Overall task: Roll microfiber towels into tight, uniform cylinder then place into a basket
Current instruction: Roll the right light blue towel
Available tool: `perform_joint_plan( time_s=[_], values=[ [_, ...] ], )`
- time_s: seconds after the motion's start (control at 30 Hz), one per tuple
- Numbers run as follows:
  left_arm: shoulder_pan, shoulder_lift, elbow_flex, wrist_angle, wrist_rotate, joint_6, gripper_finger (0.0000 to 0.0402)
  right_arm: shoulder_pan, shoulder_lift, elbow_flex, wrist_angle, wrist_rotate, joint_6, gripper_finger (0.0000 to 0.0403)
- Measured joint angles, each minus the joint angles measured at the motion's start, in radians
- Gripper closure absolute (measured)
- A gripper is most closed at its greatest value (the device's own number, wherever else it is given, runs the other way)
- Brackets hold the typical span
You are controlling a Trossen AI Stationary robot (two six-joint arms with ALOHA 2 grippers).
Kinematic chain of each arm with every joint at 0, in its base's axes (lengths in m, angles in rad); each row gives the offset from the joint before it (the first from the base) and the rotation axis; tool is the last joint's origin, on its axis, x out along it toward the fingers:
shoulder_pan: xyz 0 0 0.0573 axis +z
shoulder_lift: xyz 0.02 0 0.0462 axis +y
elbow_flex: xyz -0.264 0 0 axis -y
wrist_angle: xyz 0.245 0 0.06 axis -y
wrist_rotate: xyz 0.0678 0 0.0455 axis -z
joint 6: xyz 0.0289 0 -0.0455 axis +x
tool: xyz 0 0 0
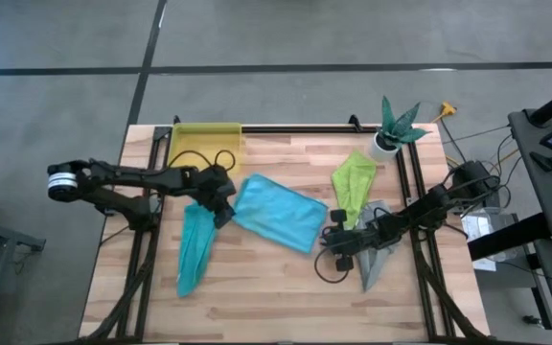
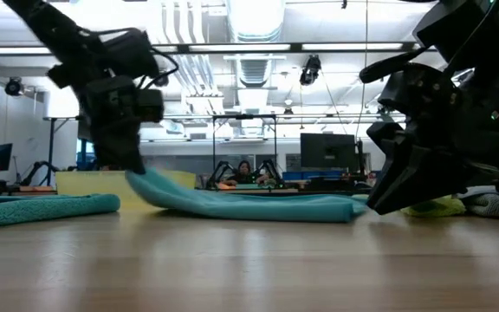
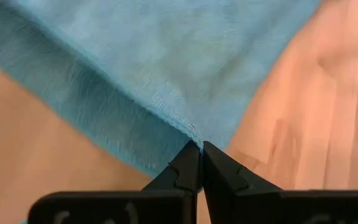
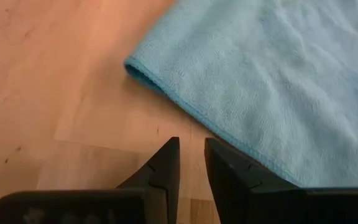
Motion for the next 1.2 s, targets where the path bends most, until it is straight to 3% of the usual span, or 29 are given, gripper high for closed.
perform_joint_plan(
  time_s=[0.27, 0.47, 0.6, 0.87, 1.2],
  values=[
    [-0.109, -0.004, -0.146, 0.388, -0.009, -0.087, 0.0401, -0.002, -0.001, 0.002, 0.007, 0.038, 0.001, 0.0331],
    [-0.179, -0.013, -0.192, 0.514, -0.023, -0.089, 0.0402, -0.002, -0.011, 0.010, 0.021, 0.016, 0.049, 0.0334],
    [-0.216, -0.013, -0.212, 0.527, -0.091, -0.115, 0.0402, -0.002, -0.035, 0.006, 0.015, -0.051, 0.235, 0.0335],
    [-0.302, -0.013, -0.218, 0.542, -0.211, -0.160, 0.0402, -0.008, -0.113, -0.039, -0.019, -0.100, 0.790, 0.0310],
    [-0.451, -0.011, -0.219, 0.634, -0.334, -0.213, 0.0401, -0.008, -0.110, -0.071, 0.106, -0.155, 1.009, 0.0303]
  ],
)
